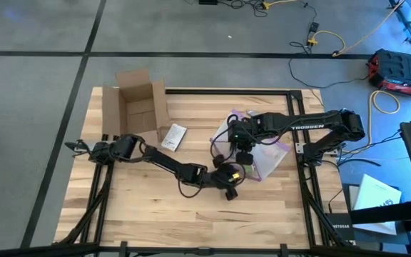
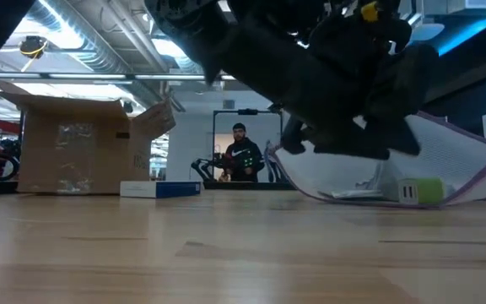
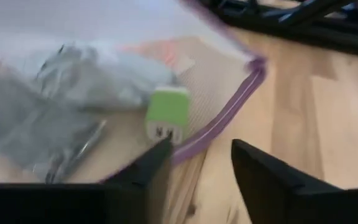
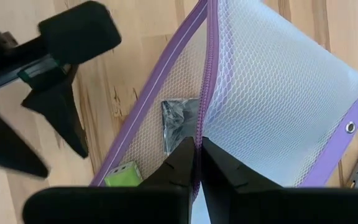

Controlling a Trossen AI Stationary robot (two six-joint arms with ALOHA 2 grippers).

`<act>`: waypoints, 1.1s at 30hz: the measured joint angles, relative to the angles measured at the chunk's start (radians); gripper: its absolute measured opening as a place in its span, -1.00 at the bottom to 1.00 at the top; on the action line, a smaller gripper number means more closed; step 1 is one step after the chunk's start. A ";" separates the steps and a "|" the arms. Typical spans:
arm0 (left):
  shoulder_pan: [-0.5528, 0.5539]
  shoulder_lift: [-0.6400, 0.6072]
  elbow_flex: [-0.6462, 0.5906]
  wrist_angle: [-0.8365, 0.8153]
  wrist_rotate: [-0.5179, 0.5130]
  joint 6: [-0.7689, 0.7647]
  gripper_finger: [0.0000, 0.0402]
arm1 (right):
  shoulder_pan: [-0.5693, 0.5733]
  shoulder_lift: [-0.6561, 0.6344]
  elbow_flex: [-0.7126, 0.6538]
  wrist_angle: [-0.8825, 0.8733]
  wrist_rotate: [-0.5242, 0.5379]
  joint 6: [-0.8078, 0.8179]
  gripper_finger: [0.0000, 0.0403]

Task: Unpack boxes
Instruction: Put the green charger adapter into the zip bag

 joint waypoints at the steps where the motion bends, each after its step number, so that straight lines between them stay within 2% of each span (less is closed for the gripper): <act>1: 0.004 0.000 0.000 0.008 0.001 0.018 -0.05 | 0.000 0.000 0.000 0.000 0.000 0.000 -0.95; 5: 0.040 0.010 0.002 0.010 0.004 0.018 0.28 | 0.000 0.000 0.000 0.001 0.000 0.000 -0.95; 9: 0.085 0.011 0.002 0.040 0.072 0.001 0.43 | 0.000 0.000 0.000 0.018 0.000 0.000 -0.95; 14: 0.124 0.011 0.002 0.048 0.228 0.034 0.45 | 0.000 0.000 0.000 0.027 0.000 0.000 -0.95; 16: 0.127 0.011 0.002 0.046 0.259 0.071 0.45 | 0.000 0.000 0.000 0.027 0.000 0.000 -0.95; 24: 0.127 0.018 0.002 0.032 0.274 0.180 0.45 | 0.000 0.000 0.000 0.030 0.000 0.000 -0.95; 33: 0.136 0.104 0.002 0.193 0.289 0.127 0.45 | 0.000 0.000 0.000 0.040 0.000 0.000 -0.95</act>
